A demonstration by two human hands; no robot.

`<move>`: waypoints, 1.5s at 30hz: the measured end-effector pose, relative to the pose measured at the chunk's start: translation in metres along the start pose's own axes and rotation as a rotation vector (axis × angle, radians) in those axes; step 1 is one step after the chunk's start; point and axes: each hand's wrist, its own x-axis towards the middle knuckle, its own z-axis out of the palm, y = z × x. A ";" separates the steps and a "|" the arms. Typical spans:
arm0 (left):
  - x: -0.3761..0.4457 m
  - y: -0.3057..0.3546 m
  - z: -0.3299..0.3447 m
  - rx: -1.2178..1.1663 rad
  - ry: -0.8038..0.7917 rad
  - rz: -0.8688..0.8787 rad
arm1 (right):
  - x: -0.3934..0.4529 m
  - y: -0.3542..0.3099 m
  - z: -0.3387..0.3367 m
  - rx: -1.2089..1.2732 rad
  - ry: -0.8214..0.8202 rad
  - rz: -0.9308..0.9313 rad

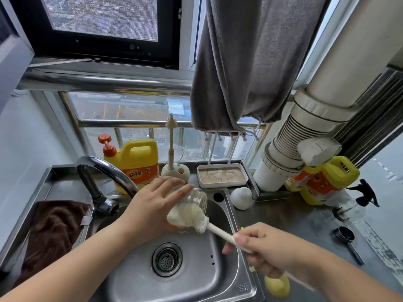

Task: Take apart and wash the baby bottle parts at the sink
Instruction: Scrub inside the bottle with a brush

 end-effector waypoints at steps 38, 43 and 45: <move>0.011 0.023 -0.007 -0.418 -0.226 -0.102 | 0.008 -0.017 0.013 -0.517 0.192 -0.341; 0.012 0.023 -0.005 -0.441 -0.320 -0.109 | 0.012 -0.015 0.002 -1.106 0.327 -0.417; 0.013 0.020 -0.006 -0.455 -0.368 -0.149 | 0.013 -0.014 -0.003 -1.336 0.463 -0.585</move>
